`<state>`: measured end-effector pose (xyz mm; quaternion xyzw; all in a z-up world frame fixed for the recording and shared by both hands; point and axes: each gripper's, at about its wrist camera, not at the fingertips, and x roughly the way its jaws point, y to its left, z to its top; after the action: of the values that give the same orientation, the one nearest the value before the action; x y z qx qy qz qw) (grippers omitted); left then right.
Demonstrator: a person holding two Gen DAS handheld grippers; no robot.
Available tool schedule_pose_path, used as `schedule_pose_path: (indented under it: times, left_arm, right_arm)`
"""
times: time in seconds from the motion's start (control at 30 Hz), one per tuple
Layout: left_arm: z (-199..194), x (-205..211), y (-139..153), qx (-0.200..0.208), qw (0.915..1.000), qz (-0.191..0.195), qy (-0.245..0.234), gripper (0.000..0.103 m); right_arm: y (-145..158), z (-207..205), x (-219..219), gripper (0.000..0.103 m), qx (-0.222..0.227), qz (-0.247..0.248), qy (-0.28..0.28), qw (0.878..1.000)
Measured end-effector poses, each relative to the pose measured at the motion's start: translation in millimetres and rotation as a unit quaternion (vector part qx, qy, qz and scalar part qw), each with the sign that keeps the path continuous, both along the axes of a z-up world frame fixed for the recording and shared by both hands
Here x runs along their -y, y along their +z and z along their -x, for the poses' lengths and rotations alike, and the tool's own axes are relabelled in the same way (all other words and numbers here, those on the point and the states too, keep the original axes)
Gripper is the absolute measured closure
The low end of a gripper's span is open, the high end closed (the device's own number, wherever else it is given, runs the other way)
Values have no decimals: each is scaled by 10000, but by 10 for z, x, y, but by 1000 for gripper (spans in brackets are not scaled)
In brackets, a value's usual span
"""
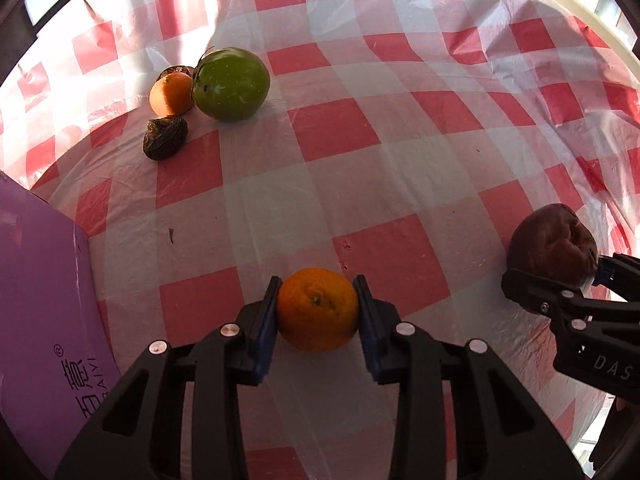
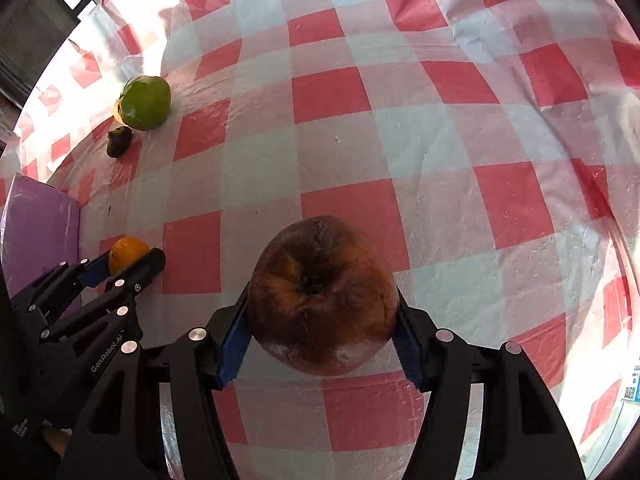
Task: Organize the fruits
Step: 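Carry the apple and orange toward the white box with both tools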
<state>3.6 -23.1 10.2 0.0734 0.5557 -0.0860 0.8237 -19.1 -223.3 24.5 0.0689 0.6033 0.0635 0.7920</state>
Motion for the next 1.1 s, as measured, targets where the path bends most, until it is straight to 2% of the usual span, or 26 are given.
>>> schedule_pose_path:
  times: [0.17, 0.37, 0.53, 0.7, 0.8, 1.1]
  left_arm:
    - [294, -33, -7, -134, 9992, -51, -382, 67]
    - [510, 23, 152, -77, 9967, -92, -803, 67]
    - [601, 29, 463, 283, 9944, 117, -1013, 67]
    - [615, -163, 818, 734, 9933, 272, -851, 67]
    - [623, -372, 989, 949, 9930, 221, -670, 67]
    - [629, -1126, 1110, 1050, 9944, 108, 109, 67]
  right_arm:
    - [-93, 279, -337, 42, -66, 81, -78, 9999]
    - [-3, 518, -428, 42, -6, 197, -190, 9996]
    - [165, 668, -403, 42, 170, 231, -367, 9989]
    - [360, 711, -553, 42, 426, 121, -293, 9986]
    - [501, 735, -714, 42, 610, 70, -56, 9981]
    - [886, 730, -1451, 42, 1094, -188, 990, 9889]
